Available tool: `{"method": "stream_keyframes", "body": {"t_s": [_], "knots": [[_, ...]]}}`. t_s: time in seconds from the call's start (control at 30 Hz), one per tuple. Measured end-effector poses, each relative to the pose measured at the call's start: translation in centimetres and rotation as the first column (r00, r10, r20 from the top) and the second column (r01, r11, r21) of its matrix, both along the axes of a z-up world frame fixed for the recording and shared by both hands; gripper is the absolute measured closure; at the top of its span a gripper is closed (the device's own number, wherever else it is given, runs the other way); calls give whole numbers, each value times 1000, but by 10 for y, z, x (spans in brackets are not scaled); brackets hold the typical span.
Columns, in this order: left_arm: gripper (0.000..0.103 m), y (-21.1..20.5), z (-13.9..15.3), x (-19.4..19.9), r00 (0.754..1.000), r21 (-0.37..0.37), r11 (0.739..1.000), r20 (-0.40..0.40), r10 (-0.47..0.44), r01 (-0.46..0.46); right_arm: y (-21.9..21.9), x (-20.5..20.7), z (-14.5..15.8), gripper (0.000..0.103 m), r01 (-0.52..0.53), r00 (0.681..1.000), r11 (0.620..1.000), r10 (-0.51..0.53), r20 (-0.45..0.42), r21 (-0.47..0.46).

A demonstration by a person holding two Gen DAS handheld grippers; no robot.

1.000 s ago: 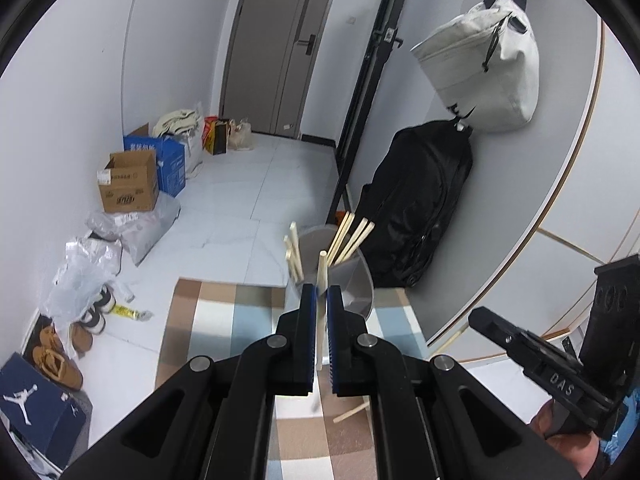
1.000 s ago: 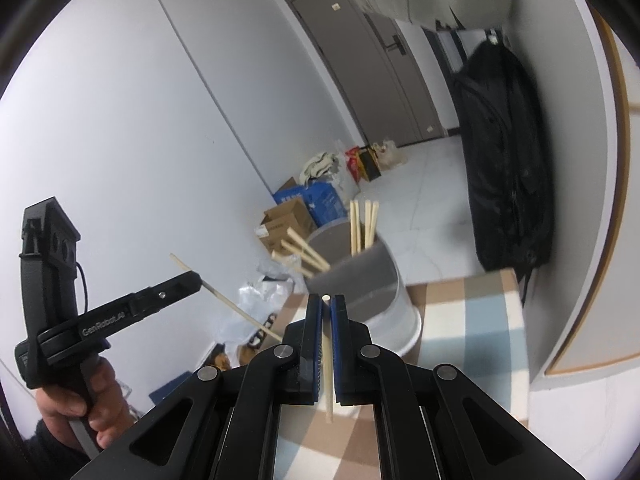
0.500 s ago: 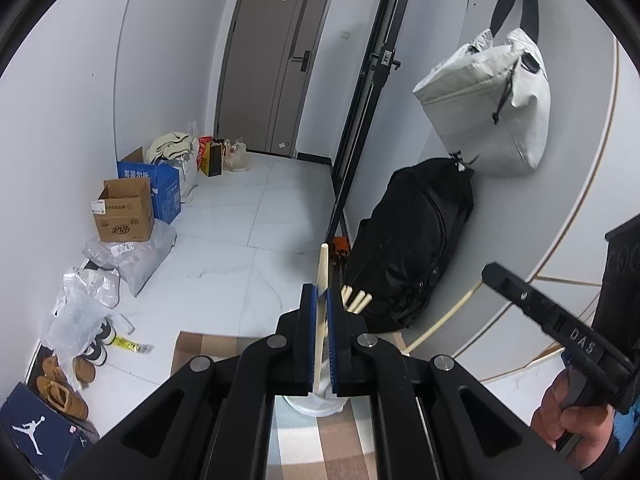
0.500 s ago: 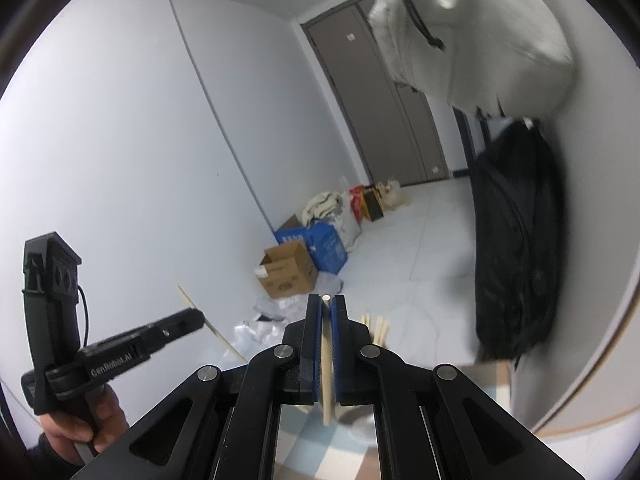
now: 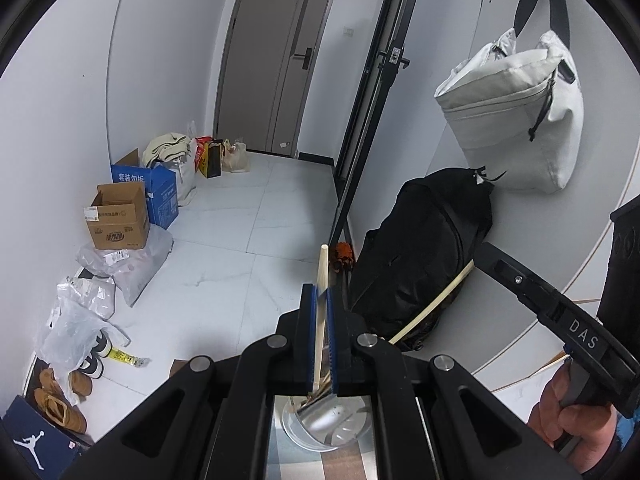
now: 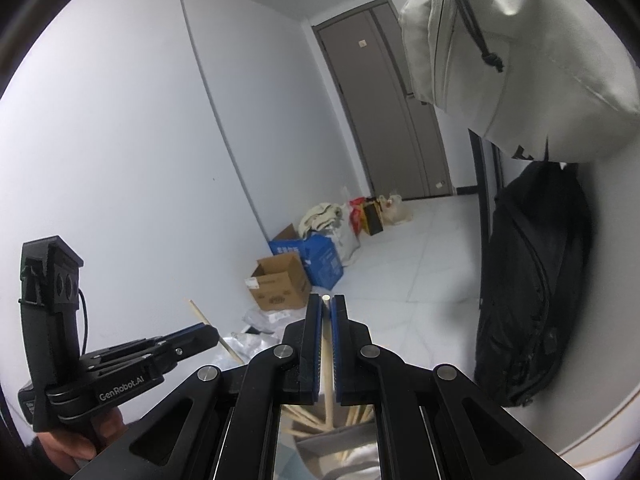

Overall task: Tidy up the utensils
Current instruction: 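Carry both chopsticks up over the white utensil holder and drop them inside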

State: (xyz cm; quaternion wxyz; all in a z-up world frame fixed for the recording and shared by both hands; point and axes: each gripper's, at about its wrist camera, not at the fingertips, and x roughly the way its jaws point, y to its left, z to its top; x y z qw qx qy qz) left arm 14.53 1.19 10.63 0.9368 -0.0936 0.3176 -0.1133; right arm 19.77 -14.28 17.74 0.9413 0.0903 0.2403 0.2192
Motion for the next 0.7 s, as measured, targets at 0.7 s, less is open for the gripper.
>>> {"method": "stream_keyframes", "body": {"t_s": [0.7], "knots": [[102,-18,-39,33,993,43,994,-74,-96,99,18,28,-52,99,-68,993,995,61,-99,-70]]}}
